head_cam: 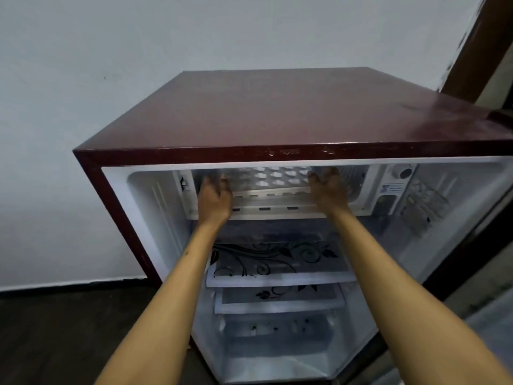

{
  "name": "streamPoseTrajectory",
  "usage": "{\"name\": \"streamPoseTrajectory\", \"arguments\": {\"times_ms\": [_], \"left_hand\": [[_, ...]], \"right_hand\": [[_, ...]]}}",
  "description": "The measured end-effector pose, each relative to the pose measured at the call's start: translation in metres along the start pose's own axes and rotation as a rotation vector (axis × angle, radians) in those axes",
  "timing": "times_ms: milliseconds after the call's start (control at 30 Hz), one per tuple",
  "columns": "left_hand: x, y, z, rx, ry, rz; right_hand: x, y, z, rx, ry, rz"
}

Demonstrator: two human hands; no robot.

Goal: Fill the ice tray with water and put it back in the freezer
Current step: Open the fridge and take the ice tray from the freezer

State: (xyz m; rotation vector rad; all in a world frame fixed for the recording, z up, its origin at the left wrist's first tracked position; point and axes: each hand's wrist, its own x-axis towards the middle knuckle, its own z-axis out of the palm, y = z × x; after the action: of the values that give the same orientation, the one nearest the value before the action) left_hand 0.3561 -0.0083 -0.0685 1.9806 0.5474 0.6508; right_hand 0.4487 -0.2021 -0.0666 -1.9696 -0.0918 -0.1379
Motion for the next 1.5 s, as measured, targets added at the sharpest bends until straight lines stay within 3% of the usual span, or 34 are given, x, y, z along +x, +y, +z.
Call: {"name": "streamPoseTrajectory", "arguments": {"times_ms": [200, 433, 567, 767, 1133, 1500], "left_hand": [[0.014, -0.006, 0.014, 0.05, -0.093, -0.076], [0.013, 0.005, 0.009, -0.242, 0.069, -0.178], [-0.017, 0.02, -0.01, -0.421, 0.177, -0.19], [-0.108, 0.022, -0.038, -0.604, 0.186, -0.354], [-0.324, 0.052, -0.057, -0.713, -0.031, -0.424], [-0.518, 0.123, -0.028, -0.848, -0.411, -0.442]], "right_hand": [[0.02, 0.012, 0.006, 0.007, 0.029, 0.049], [0.008, 0.002, 0.002, 0.186, 0.099, 0.104], [-0.031, -0.006, -0.016, 0.244, 0.18, 0.154], [-0.147, 0.003, -0.057, 0.399, 0.316, 0.199], [-0.368, 0.032, -0.176, 0.421, 0.709, 0.277], [-0.555, 0.052, -0.323, 0.38, 1.387, 0.199]]}}
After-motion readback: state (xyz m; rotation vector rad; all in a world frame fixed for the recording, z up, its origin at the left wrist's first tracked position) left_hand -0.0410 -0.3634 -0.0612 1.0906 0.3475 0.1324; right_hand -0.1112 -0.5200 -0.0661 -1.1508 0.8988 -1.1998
